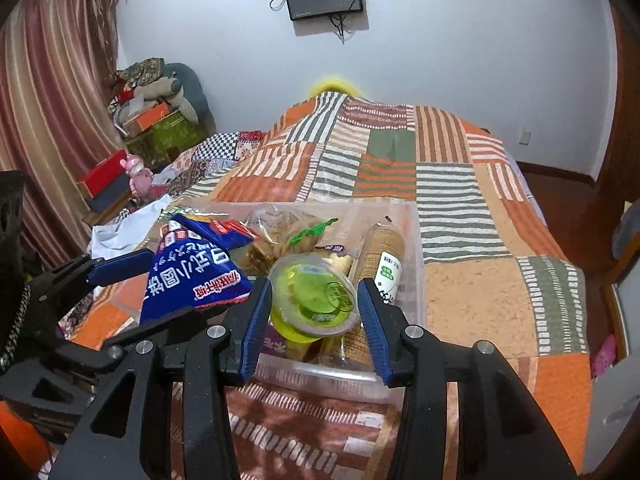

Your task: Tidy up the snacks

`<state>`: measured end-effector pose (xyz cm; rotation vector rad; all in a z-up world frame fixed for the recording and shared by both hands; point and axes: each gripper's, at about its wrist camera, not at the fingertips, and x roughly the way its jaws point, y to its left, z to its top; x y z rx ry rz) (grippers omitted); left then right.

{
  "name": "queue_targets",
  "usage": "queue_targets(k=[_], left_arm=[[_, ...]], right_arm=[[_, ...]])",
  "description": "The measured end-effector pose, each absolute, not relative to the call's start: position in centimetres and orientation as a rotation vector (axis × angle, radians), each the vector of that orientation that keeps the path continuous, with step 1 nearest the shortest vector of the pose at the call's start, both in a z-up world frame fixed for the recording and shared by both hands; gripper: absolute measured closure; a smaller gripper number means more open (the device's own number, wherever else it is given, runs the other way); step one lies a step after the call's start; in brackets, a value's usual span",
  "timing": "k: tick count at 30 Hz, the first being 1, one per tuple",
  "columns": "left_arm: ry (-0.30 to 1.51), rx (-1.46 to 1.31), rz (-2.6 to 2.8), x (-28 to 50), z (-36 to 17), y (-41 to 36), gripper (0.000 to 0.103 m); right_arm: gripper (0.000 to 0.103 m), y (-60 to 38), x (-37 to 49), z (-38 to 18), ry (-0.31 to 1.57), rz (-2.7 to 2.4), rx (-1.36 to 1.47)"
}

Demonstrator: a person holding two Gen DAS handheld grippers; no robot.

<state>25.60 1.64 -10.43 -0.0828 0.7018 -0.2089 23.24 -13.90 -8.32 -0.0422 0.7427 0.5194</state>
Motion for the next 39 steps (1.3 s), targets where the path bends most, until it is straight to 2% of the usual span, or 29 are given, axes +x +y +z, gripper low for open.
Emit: queue_targets(k=[4, 18, 23, 27, 34, 39], left_arm=[[0.679, -0.085, -0.208, 24.6, -9.5, 1.9, 0.014], [0.452, -0.039, -0.137, 17.0, -2.3, 2.4, 0.014], [0.372, -0.039, -0.110, 13.6, 0.3, 2.8, 0.014], [0.316, -0.065, -0.104, 10.8, 2.0, 3.2, 0.009], [0.242, -0.096, -0.073, 7.7, 3.2, 3.6, 0.001], [0.221, -0.095, -0.053, 6.6, 3.4, 3.6, 0.000]], right_arm=[[0.052, -14.6, 22.5, -7.1, 0.703, 0.516, -0.026], [0.051, -16.4, 16.8, -0.8, 0.550, 0.537, 0.006], [0.042, -17.1, 13.4, 1.4, 0.454, 0.555, 0.030], [0.041, -17.4, 10.6, 2.8, 0.381, 0.555, 0.040], [0.022, -17.0, 8.4, 3.6, 0.305, 0.543, 0.034], [0.010, -16.8, 8.0, 3.4, 0.289, 0.525, 0.041]])
